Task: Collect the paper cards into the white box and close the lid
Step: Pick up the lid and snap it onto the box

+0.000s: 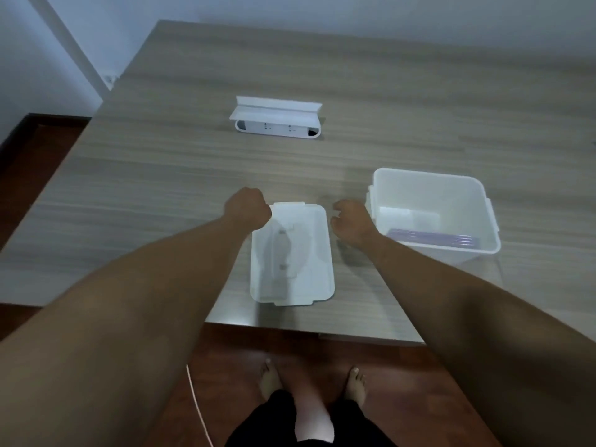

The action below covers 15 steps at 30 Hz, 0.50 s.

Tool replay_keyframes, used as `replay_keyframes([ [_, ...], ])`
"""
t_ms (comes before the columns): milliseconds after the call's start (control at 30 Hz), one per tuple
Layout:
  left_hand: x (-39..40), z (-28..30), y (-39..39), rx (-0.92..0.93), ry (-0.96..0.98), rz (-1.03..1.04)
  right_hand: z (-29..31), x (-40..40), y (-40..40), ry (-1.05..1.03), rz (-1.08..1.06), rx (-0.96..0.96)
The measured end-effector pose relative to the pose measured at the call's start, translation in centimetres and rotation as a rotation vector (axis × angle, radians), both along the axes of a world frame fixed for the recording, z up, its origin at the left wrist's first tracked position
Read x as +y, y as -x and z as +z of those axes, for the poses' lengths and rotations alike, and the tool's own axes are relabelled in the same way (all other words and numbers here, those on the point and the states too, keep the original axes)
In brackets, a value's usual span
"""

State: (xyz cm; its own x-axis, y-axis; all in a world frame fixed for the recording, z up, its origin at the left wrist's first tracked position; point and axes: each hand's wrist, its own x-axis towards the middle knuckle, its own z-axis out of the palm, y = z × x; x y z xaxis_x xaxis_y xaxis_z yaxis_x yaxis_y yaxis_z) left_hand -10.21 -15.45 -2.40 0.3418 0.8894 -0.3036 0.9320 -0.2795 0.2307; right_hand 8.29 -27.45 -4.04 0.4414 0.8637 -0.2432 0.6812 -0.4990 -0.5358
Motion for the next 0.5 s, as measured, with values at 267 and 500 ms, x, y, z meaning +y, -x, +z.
replay_keyframes([
  [267,-1.6,-7.3,3.9,-0.046,0.226,0.284,-6.6,-0.9,3.5,0.256,-0.265,0.227],
  [500,-3.0,-10.9,5.3,-0.191,0.288,0.451,-7.7,0.0,5.0,0.251,-0.583,0.479],
])
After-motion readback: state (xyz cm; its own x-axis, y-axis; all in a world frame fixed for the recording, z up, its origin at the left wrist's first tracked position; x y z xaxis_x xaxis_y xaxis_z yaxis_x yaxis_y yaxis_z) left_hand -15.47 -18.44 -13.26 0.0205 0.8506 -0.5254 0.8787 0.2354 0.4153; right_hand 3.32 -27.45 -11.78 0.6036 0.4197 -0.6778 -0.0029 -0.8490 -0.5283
